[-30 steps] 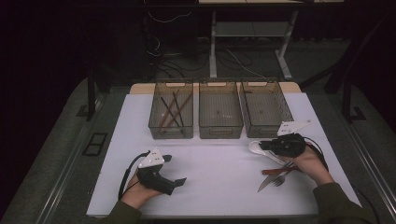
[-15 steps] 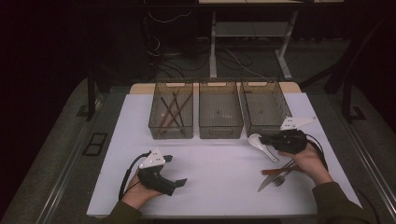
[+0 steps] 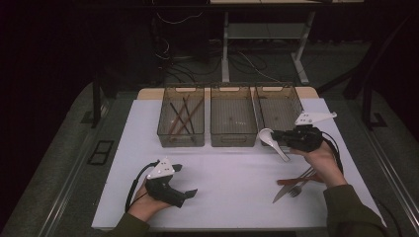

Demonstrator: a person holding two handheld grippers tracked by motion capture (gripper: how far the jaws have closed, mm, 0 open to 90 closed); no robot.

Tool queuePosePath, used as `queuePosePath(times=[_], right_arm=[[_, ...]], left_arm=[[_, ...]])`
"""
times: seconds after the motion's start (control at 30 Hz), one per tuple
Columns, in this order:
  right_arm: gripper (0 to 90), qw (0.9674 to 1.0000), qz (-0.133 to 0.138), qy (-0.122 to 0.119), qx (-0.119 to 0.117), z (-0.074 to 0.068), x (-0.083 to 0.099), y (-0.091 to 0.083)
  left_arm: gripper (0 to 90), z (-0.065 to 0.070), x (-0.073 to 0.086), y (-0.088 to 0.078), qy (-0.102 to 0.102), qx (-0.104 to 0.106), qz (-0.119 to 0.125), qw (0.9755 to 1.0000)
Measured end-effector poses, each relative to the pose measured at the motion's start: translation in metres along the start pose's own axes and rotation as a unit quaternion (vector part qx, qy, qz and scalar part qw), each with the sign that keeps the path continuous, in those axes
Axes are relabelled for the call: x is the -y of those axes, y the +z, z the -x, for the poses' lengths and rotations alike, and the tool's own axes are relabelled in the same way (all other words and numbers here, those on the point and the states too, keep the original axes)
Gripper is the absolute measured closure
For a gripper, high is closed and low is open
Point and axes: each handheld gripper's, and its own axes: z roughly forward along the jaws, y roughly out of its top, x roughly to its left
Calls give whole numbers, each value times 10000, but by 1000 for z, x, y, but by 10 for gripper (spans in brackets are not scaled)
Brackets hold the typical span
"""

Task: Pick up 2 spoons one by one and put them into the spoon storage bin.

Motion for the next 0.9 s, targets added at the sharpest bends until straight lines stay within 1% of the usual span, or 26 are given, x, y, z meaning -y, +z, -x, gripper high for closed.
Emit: queuePosePath(times=[0.1, 0.27, 0.47, 0.63, 0.73, 0.77, 0.9], right_arm=[[859, 9999, 148, 78, 34, 0, -11, 2], [859, 9998, 117, -4, 157, 1, -35, 9], [858, 9996, 160, 33, 238, 2, -60, 21], [858, 9993, 245, 117, 263, 4, -76, 35], [858, 9992, 241, 154, 278, 5, -85, 46], [858, 9991, 235, 149, 317, 5, -88, 52], [858, 9988, 217, 236, 368, 6, -94, 67]], left_arm=[[0, 1, 0, 0, 33, 11, -9, 10000], [0, 1, 0, 1, 45, 37, -21, 10000], [0, 2, 0, 1, 40, 54, -7, 10000], [0, 1, 0, 0, 53, 60, -17, 10000], [0, 1, 1, -1, 68, 63, -48, 9999], [0, 2, 1, -1, 67, 65, -47, 9999], [0, 2, 1, -2, 63, 62, -10, 10000]])
